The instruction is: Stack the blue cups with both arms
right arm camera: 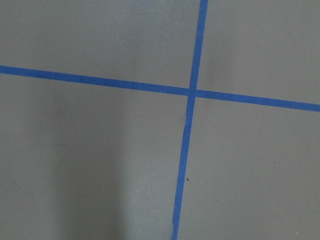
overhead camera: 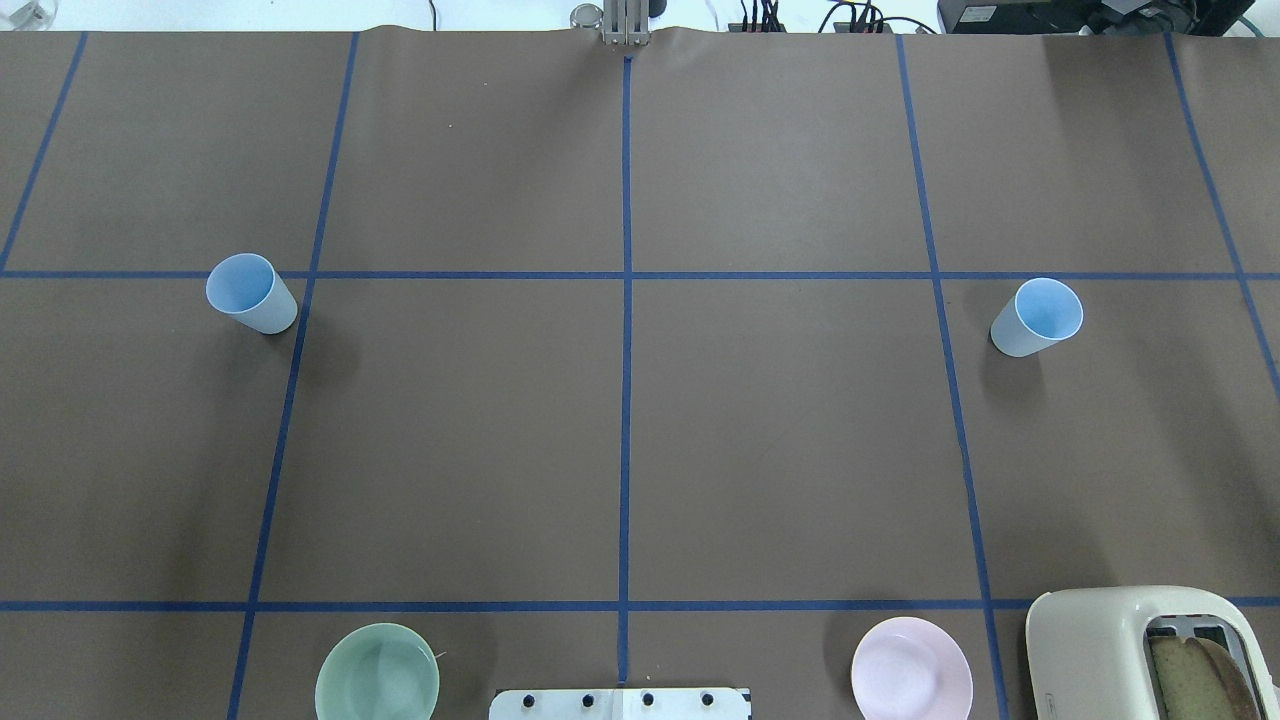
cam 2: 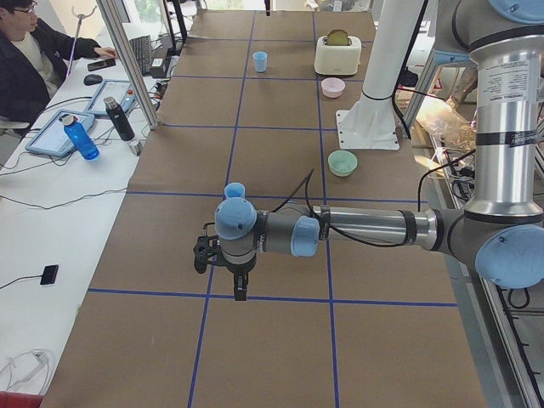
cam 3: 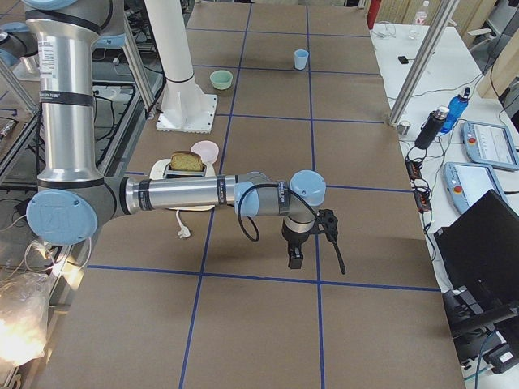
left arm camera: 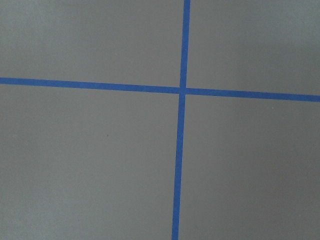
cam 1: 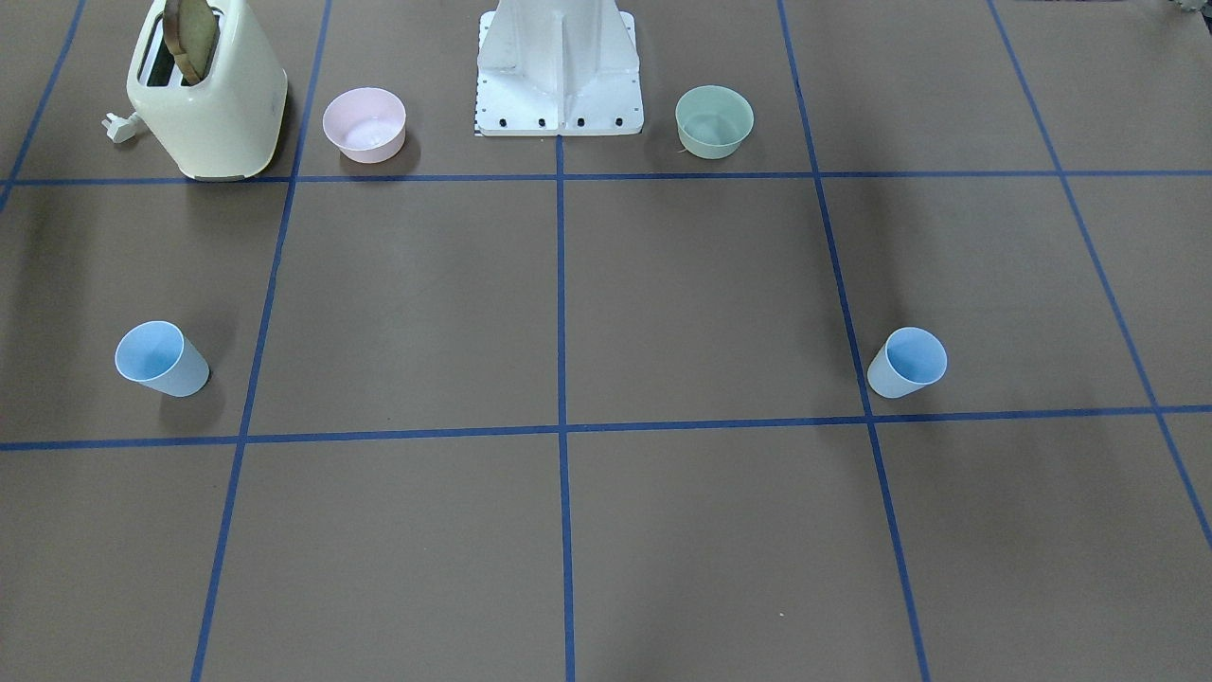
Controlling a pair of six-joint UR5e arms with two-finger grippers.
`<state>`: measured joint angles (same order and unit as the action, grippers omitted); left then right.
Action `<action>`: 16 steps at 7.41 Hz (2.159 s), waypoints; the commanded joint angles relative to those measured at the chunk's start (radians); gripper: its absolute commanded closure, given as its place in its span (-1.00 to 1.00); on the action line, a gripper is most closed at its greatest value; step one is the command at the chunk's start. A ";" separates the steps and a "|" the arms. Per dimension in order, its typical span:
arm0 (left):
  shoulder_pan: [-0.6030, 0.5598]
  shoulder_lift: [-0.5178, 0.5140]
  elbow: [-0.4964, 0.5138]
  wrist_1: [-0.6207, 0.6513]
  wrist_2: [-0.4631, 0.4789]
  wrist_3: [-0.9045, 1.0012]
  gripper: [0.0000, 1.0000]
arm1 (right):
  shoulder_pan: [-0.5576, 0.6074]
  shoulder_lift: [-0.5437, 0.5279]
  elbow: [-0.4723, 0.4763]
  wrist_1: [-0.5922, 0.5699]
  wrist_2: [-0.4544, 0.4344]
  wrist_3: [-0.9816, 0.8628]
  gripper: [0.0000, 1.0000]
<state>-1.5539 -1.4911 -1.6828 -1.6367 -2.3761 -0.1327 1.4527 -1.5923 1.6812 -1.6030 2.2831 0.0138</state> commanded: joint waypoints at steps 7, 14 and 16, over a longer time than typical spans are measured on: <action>0.000 -0.023 0.000 -0.235 0.005 -0.007 -0.97 | 0.005 0.047 0.109 0.015 -0.008 0.000 -1.00; 0.309 -0.240 0.075 -0.558 0.070 -0.523 -0.97 | 0.000 0.110 0.051 0.264 -0.011 0.192 -1.00; 0.469 -0.293 0.087 -0.552 0.286 -0.721 -0.97 | -0.002 0.112 0.049 0.264 -0.010 0.192 -1.00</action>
<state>-1.1832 -1.7471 -1.6052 -2.1896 -2.2111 -0.7231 1.4539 -1.4820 1.7321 -1.3421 2.2729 0.2004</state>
